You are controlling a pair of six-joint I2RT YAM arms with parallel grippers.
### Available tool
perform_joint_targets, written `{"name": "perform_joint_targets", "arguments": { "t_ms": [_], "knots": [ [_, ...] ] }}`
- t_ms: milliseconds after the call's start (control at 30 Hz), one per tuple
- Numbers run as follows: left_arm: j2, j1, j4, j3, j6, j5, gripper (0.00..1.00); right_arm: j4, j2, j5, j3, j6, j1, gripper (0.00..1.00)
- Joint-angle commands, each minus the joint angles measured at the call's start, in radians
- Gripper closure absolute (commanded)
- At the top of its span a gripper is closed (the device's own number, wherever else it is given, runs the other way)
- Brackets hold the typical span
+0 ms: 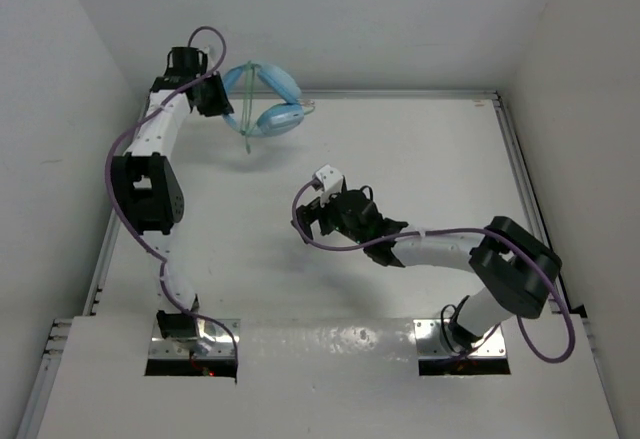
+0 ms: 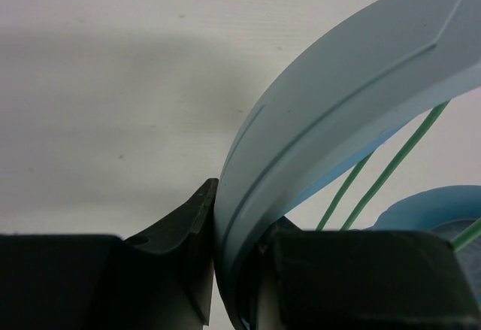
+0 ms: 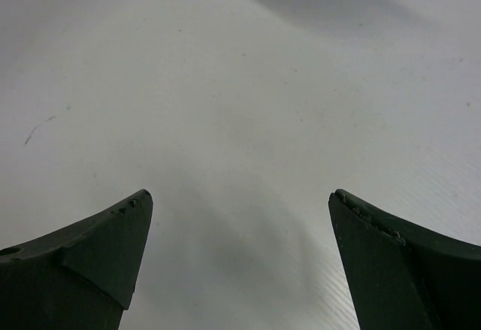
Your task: Wrap the headphones
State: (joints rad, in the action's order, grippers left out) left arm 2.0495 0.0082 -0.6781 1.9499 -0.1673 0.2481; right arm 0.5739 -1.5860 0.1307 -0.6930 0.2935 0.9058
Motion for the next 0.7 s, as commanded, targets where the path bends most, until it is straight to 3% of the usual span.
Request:
{"name": "perform_joint_targets", "arguments": {
  "t_ms": [0, 233, 400, 667],
  "knots": [
    [0.041, 0.094, 0.022, 0.099, -0.061, -0.017, 1.0, -0.022, 0.089, 0.043, 0.038, -0.05, -0.001, 0.01],
    [0.221, 0.257, 0.011, 0.303, -0.118, -0.075, 1.0, -0.154, 0.272, 0.199, 0.11, -0.1, -0.001, 0.01],
    [0.293, 0.346, 0.055, 0.319, -0.164, -0.106, 1.0, -0.197, 0.379, 0.277, 0.156, -0.123, -0.001, 0.01],
    [0.399, 0.444, 0.09, 0.334, -0.264, -0.027, 1.0, -0.242, 0.451, 0.336, 0.173, -0.139, -0.001, 0.01]
  ]
}}
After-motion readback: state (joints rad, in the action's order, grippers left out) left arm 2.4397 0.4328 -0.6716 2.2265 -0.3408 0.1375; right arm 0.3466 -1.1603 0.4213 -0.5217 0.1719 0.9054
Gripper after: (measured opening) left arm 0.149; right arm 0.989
